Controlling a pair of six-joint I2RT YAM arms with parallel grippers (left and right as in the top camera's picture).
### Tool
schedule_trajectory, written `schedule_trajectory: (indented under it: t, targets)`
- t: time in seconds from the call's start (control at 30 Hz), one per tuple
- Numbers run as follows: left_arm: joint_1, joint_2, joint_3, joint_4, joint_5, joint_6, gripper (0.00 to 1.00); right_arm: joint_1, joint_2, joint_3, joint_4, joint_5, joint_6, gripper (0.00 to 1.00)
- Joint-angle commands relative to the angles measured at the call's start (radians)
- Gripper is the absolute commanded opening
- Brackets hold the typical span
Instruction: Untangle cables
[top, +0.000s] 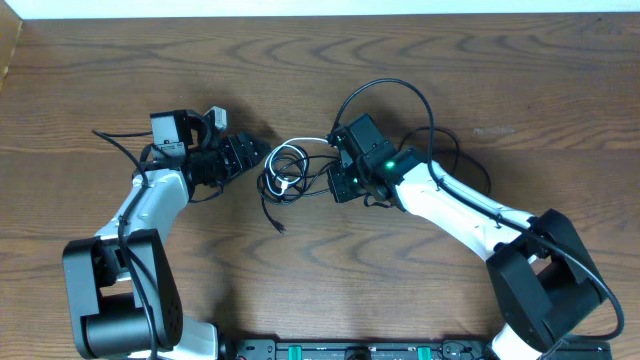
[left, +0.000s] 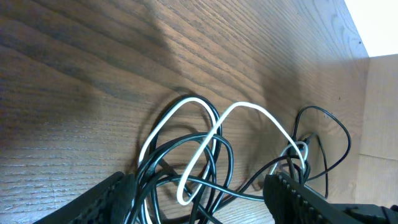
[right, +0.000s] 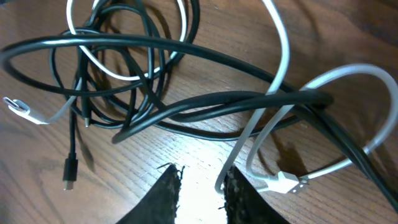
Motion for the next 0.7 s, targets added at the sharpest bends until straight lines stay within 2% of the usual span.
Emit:
schedule_trajectory:
  t: [0.0, 0.1, 0.3, 0.67]
  targets:
    - [0.0, 0.005, 0.001, -0.002, 0.006, 0.025, 0.7, 0.001, 0.011, -0.007, 0.002, 0.005, 0.014, 0.2]
    - [0.0, 0.005, 0.001, -0.002, 0.006, 0.025, 0.71, 0.001, 0.01, -0.007, 0.002, 0.006, 0.014, 0.21]
    - [0.0, 0.005, 0.001, -0.002, 0.006, 0.025, 0.71, 0.002, 0.011, -0.008, 0.002, 0.06, 0.014, 0.29]
    - [0.0, 0.005, 0.001, -0.002, 0.006, 0.025, 0.7, 0.028, 0.011, -0.014, 0.021, 0.061, 0.014, 0.24]
